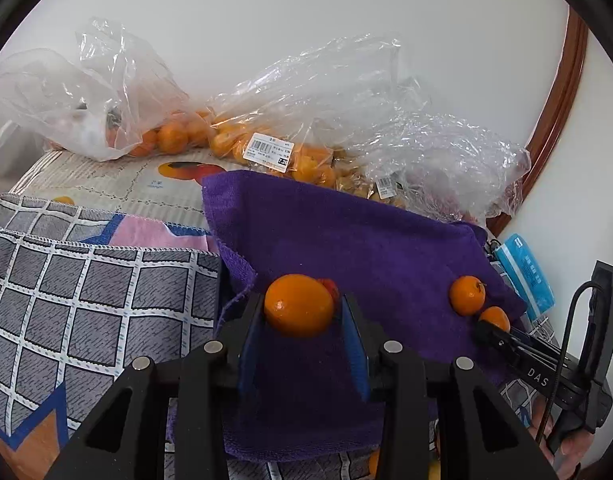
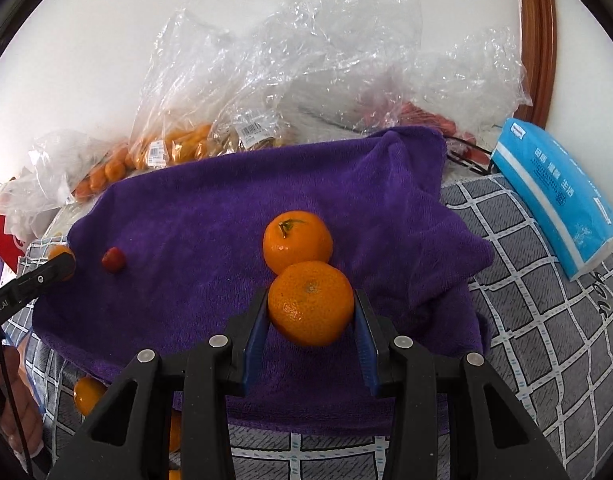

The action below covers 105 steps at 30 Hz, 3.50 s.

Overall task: Organize fruits
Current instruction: 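Carry both oranges over the purple towel and lower the right tool's orange onto it, then open the right tool on the towel while the left tool opens, releasing its orange, then move the right tool to a loose orange and close on it while the left tool returns, then close the left tool on a loose orange while the right tool holds its orange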

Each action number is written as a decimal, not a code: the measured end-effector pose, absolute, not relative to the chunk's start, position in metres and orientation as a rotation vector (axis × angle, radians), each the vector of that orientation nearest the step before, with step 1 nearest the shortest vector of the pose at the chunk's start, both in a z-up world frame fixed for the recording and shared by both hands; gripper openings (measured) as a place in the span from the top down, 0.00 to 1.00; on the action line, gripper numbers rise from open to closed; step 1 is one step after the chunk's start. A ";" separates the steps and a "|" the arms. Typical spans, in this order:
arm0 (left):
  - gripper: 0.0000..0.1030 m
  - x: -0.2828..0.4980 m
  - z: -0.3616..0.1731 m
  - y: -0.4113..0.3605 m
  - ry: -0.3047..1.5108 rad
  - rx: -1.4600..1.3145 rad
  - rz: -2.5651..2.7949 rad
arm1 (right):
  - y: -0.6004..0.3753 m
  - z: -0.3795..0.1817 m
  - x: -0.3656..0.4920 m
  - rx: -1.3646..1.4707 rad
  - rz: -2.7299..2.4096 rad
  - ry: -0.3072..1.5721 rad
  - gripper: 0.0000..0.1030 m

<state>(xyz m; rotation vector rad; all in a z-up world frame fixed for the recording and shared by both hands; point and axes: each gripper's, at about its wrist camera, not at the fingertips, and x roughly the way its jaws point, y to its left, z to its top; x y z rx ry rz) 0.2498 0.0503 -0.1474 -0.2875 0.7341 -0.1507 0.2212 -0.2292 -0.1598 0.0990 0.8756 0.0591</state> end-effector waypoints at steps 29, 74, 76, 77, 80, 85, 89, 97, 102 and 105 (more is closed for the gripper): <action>0.49 0.240 -0.139 0.042 0.662 -0.237 -0.156 | -0.225 -0.144 0.204 0.085 0.031 0.722 0.39; 0.41 0.120 -0.163 0.114 0.771 -0.219 -0.063 | -0.174 -0.161 0.097 0.098 0.049 0.915 0.69; 0.41 0.119 -0.164 0.114 0.769 -0.222 -0.065 | -0.179 -0.158 0.093 0.092 0.035 0.909 0.69; 0.41 0.119 -0.164 0.114 0.770 -0.222 -0.066 | -0.183 -0.156 0.090 0.090 0.028 0.901 0.69; 0.41 0.121 -0.165 0.112 0.780 -0.213 -0.075 | -0.196 -0.156 0.083 0.089 0.018 0.917 0.69; 0.41 0.121 -0.164 0.109 0.781 -0.206 -0.091 | -0.200 -0.160 0.083 0.064 0.027 0.925 0.66; 0.41 0.120 -0.164 0.108 0.777 -0.207 -0.109 | -0.194 -0.166 0.092 0.031 0.010 0.921 0.69; 0.42 0.113 -0.162 0.100 0.774 -0.218 -0.158 | -0.206 -0.154 0.073 -0.013 -0.022 0.843 0.69; 0.41 0.101 -0.155 0.064 0.770 -0.202 -0.272 | -0.226 -0.157 0.072 0.052 -0.013 0.863 0.69; 0.41 0.106 -0.153 0.041 0.803 -0.192 -0.335 | -0.229 -0.154 0.068 0.039 -0.036 0.838 0.69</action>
